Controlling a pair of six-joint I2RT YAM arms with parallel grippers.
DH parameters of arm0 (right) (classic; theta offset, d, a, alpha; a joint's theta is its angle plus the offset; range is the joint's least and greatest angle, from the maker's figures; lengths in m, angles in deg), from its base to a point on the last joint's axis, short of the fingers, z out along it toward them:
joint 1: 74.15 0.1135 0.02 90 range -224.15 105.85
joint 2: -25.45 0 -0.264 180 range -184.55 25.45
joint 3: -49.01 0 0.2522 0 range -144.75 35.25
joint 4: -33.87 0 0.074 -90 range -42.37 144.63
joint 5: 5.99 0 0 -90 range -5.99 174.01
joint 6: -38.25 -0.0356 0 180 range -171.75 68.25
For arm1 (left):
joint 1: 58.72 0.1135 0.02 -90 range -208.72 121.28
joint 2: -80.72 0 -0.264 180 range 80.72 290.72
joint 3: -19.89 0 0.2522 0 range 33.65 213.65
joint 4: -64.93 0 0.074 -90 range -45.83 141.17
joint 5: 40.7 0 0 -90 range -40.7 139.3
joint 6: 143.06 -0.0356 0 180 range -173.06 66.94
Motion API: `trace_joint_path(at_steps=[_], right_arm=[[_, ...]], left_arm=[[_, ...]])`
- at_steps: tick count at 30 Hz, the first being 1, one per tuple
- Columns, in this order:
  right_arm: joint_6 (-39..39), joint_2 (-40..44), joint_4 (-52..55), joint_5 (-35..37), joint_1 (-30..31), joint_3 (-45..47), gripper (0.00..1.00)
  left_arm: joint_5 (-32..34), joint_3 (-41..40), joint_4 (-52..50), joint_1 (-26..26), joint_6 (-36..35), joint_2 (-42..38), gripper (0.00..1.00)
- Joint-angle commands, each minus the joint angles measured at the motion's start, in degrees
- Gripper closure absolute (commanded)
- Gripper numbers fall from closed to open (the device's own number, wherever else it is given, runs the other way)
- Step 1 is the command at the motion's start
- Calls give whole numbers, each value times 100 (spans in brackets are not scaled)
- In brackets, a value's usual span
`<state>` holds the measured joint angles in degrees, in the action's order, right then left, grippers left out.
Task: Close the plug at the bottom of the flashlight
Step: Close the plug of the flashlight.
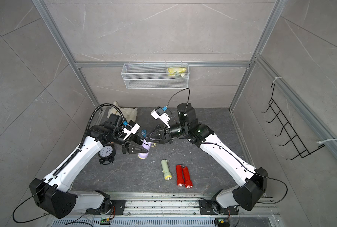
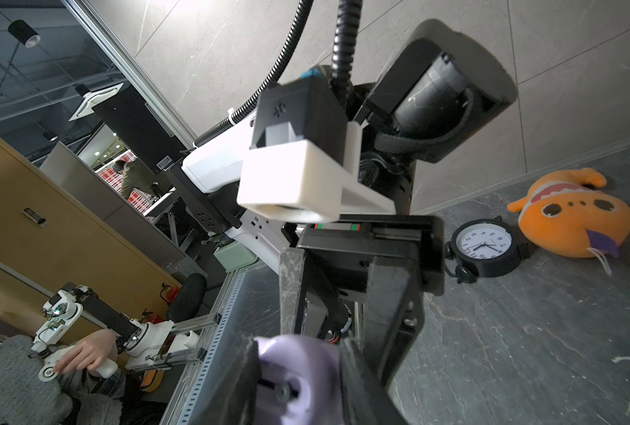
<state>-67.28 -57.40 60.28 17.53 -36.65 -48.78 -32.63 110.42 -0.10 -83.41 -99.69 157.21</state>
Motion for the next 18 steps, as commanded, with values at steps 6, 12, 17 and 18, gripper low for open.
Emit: trace_joint_path(at_steps=[6,12,17,18], right_arm=[[142,-221,254,169,30,-17,81],[179,-213,274,170,29,27,85],[266,-178,347,220,30,42,87],[290,-179,381,223,30,31,87]], left_arm=[[-473,44,77,-16,-142,-320,100],[-521,1,152,-14,-114,-426,100],[-550,-4,178,-16,-109,-441,100],[-552,-4,178,-15,-105,-442,100]])
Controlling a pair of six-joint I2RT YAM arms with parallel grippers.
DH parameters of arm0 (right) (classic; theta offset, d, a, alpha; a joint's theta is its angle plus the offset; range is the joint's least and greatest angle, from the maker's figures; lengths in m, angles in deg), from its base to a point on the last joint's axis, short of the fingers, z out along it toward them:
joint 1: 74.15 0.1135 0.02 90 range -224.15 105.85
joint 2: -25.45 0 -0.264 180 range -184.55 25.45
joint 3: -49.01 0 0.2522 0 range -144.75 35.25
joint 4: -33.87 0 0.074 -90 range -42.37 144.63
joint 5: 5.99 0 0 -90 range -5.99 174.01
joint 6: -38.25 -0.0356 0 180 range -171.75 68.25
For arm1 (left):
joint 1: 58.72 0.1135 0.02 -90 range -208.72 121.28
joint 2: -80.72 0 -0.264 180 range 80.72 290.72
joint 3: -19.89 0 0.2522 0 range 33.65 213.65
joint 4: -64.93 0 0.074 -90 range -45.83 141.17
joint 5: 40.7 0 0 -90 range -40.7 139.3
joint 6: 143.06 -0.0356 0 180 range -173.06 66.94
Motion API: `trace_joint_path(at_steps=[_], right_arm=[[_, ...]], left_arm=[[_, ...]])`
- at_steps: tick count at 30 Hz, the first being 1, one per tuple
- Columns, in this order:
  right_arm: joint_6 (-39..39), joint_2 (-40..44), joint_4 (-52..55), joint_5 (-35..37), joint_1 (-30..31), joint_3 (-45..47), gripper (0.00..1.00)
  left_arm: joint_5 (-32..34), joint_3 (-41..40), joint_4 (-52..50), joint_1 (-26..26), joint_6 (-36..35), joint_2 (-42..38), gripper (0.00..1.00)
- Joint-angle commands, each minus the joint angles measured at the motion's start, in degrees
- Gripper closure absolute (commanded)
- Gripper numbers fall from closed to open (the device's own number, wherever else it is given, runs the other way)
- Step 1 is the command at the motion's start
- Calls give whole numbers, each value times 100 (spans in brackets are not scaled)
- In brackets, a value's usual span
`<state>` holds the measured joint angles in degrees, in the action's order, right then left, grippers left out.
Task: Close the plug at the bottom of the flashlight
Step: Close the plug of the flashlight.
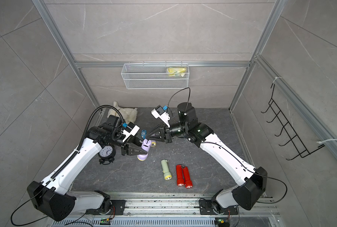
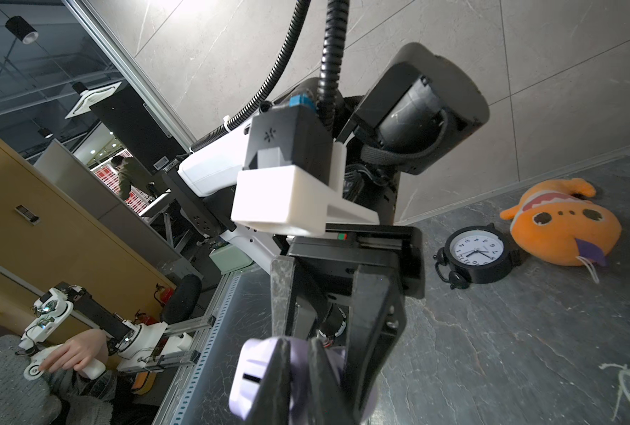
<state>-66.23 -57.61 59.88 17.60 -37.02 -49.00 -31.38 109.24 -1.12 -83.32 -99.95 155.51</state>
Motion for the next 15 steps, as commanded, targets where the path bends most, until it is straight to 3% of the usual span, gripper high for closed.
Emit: trace_joint_path(at_steps=[1,9,15], right_arm=[[215,-155,451,240,67,50,87],[359,-333,642,557,-251,-82,66],[-699,-477,-733,352,-958,358,61]], left_arm=[[-681,103,289,-21,-82,-272,100],[-710,80,299,-24,-68,-280,100],[-724,43,299,-19,-31,-294,100]])
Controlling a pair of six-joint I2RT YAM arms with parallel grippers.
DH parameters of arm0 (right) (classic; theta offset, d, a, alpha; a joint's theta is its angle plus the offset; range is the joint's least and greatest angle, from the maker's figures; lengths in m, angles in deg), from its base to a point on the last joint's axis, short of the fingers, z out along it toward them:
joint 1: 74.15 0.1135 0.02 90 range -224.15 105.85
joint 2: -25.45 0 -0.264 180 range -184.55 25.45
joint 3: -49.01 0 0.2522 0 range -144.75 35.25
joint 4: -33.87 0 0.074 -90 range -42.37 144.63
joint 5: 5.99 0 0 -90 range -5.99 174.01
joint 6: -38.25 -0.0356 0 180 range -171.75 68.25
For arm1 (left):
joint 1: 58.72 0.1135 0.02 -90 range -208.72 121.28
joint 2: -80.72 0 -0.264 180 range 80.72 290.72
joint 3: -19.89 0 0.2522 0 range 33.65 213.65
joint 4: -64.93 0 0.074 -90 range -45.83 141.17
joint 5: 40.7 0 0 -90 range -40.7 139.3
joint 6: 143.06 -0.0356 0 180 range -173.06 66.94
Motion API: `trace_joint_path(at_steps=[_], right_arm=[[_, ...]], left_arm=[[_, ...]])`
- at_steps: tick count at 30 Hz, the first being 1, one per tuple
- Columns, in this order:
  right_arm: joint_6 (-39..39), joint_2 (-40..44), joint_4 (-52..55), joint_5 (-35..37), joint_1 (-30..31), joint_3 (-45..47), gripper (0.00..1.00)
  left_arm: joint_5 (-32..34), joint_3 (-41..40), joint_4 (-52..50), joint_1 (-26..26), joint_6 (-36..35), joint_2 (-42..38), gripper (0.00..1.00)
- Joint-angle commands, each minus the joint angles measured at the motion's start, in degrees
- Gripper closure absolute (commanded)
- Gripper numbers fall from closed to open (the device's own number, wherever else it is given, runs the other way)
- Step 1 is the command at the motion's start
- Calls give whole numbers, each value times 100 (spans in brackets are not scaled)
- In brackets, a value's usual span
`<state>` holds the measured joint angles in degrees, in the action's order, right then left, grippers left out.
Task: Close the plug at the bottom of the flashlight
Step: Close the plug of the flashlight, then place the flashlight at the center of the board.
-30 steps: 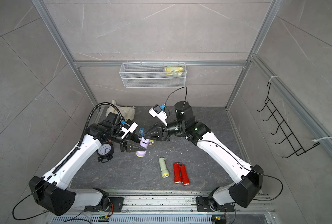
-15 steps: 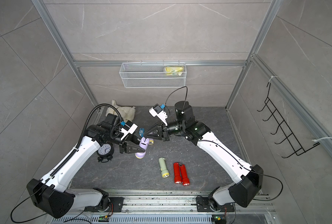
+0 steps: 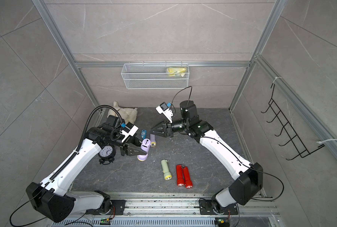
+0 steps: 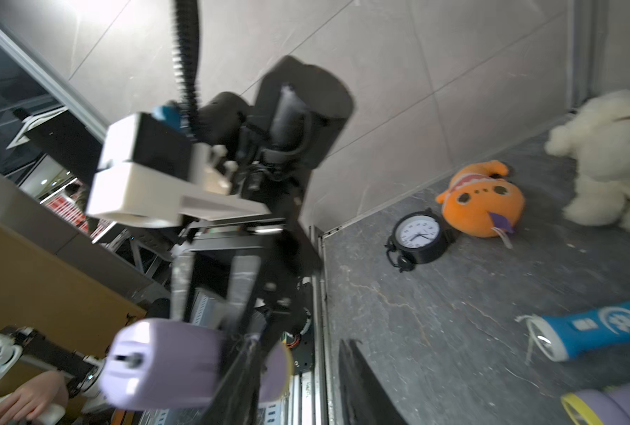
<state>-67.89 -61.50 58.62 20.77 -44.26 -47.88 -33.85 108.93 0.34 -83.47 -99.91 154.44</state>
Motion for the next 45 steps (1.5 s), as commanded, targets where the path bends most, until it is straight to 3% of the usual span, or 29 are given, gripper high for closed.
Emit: trace_joint_path(at_steps=[1,4,6,8,12,15,22,25,32,41,45], right_arm=[[-716,-105,-854,-5,-325,342,61],[-718,-155,-779,161,-479,441,60],[-137,-159,161,732,-477,291,59],[319,-187,934,1481,-475,176,59],[585,-19,1386,2363,-475,362,60],[609,276,1435,2873,-478,617,60],[621,1281,1709,4862,-471,983,65],[624,1612,1791,5345,-475,1088,65],[638,1797,1758,5542,-475,1229,65],[612,1735,1749,5481,-475,1236,66],[600,1793,1749,5463,-477,1246,66]], left_arm=[[-453,74,157,-10,-26,-178,100],[-375,10,431,-3,226,-140,100],[-142,-181,1371,-3,1017,-67,100],[423,-478,2888,-3,2686,83,100],[2209,-409,3896,-5,4187,725,100],[3690,140,3733,-3,5147,1465,100],[4710,1355,3439,-3,7049,3195,100],[5149,2057,2857,-12,7801,3946,100],[6382,2801,2069,-396,8460,4828,100],[6941,2583,2025,-851,8734,5115,100],[7233,2588,1850,-937,8755,5255,96]])
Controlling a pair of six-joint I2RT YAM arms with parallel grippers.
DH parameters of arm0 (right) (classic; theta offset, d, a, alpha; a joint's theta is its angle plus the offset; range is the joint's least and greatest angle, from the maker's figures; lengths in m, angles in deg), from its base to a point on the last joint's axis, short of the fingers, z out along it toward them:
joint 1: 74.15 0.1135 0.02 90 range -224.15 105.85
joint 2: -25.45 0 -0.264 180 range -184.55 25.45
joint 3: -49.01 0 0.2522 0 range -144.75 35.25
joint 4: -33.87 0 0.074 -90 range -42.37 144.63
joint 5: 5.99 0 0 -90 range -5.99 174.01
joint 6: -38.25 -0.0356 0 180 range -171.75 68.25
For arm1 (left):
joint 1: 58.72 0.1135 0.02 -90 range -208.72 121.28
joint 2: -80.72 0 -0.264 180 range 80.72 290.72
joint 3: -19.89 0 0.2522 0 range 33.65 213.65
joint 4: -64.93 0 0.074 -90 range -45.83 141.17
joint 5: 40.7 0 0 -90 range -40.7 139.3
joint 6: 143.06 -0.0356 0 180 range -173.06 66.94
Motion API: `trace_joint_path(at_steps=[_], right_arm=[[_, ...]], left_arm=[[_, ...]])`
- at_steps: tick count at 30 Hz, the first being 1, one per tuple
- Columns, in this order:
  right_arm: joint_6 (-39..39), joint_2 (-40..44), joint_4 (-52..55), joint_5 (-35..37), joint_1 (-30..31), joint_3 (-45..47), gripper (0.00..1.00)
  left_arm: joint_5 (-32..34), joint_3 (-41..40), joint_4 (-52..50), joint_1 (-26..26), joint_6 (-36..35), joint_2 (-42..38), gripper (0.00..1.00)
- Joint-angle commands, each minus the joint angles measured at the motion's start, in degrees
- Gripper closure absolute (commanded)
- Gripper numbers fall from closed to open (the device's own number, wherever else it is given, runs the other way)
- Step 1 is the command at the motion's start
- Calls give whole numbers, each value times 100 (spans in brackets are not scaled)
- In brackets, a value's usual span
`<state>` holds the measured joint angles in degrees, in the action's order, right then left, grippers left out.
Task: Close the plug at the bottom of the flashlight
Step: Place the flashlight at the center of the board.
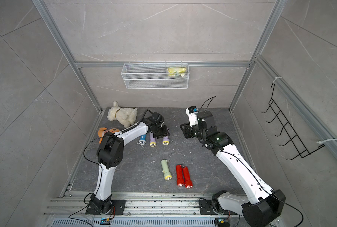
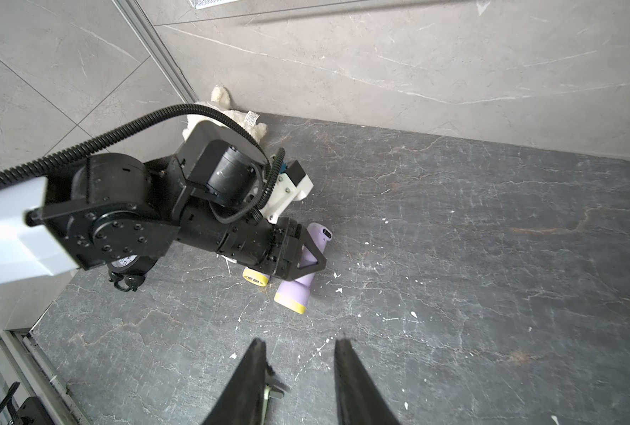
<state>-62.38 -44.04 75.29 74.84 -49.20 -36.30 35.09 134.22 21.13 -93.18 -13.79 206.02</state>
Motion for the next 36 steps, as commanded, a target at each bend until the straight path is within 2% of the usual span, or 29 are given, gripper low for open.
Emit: trace_joint_path(at_steps=[1,5,10,12,13,14,15,20,25,32,36], right_arm=[[53,66,82,56,19,93,66],[44,128,55,48,19,114,66],[39,122,47,23,19,131,66],[44,109,47,14,22,139,66],[43,100,34,7,20,148,66],[43,82,29,3,21,150,66],[44,72,29,3,13,149,66],[52,6,27,-19,28,153,66],[50,-21,20,-15,19,155,66],[44,-57,86,42,25,113,66],[-18,-41,138,4,19,118,66]], left_arm=[[389,59,-291,26,142,140,95],[522,21,-432,21,136,249,93],[586,-38,-397,15,174,250,76],[590,-48,-399,4,178,250,61],[582,-52,-397,-2,173,250,47],[538,-40,-399,-4,154,258,3],[503,-49,-401,-6,158,261,0],[434,-80,-391,-31,160,243,0],[315,-294,-83,-52,147,-96,0],[-103,-680,656,-313,-124,-1061,0],[244,-1395,1026,-506,-260,-1969,0]])
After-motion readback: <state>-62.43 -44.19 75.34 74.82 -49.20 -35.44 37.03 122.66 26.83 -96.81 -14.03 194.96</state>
